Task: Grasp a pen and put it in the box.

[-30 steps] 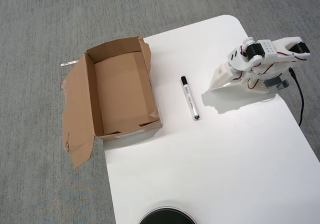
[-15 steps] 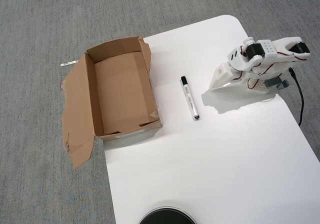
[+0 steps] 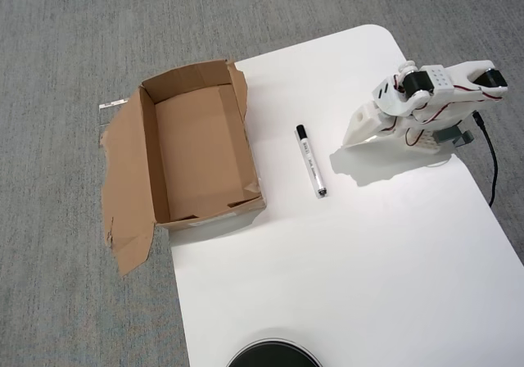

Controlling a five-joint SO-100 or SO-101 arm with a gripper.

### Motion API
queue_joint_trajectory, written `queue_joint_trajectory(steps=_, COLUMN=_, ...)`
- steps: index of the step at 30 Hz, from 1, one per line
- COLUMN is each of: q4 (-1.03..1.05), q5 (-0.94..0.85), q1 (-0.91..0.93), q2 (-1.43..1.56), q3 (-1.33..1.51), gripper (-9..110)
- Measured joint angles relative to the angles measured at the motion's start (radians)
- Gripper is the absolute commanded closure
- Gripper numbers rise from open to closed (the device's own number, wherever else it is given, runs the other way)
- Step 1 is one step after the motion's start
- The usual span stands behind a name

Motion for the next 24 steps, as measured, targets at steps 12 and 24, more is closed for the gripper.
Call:
queue_joint_trajectory(steps=12, q4=0.011, q5=0.000, q1=0.000, q2=0.000, q3=-0.115, gripper=100)
queue_joint_trajectory(steps=24, q4=0.012, q5=0.000, q1=-0.002, q2=-0.061, q3=-0.276, gripper=100)
